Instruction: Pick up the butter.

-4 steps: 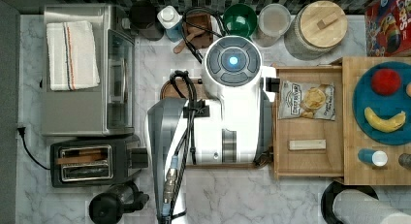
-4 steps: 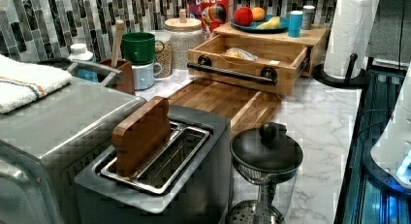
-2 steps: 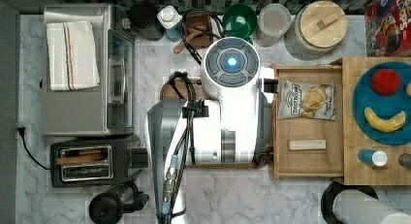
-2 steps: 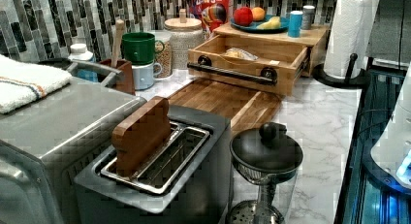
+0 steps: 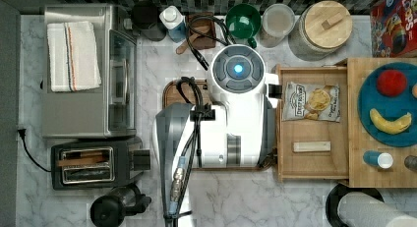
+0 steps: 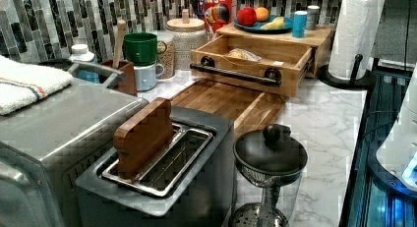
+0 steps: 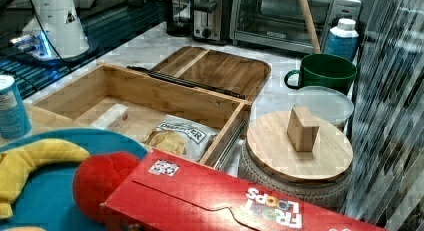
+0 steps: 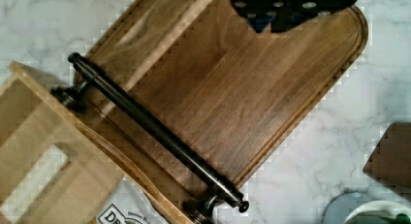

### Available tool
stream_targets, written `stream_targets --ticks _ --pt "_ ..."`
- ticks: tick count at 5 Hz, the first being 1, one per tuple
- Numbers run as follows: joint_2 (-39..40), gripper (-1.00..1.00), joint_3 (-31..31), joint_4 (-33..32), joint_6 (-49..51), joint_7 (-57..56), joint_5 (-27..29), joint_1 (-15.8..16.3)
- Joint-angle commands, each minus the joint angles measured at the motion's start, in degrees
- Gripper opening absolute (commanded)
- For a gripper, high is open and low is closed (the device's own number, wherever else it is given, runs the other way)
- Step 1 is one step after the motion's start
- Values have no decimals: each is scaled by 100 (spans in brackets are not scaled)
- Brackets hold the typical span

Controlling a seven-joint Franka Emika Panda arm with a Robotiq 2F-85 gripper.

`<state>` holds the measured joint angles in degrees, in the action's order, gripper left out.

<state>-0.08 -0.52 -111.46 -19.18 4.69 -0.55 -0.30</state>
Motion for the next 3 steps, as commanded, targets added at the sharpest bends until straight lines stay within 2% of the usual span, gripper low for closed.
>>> stream_targets --ticks 1,2,3 --pt "-560 -100 202 -692 -457 -496 -313 -545" --pt "-516 -100 470 -642 -308 -745 -53 -675" --pt "-716 -100 616 -1070 -785 -881 -304 -753"
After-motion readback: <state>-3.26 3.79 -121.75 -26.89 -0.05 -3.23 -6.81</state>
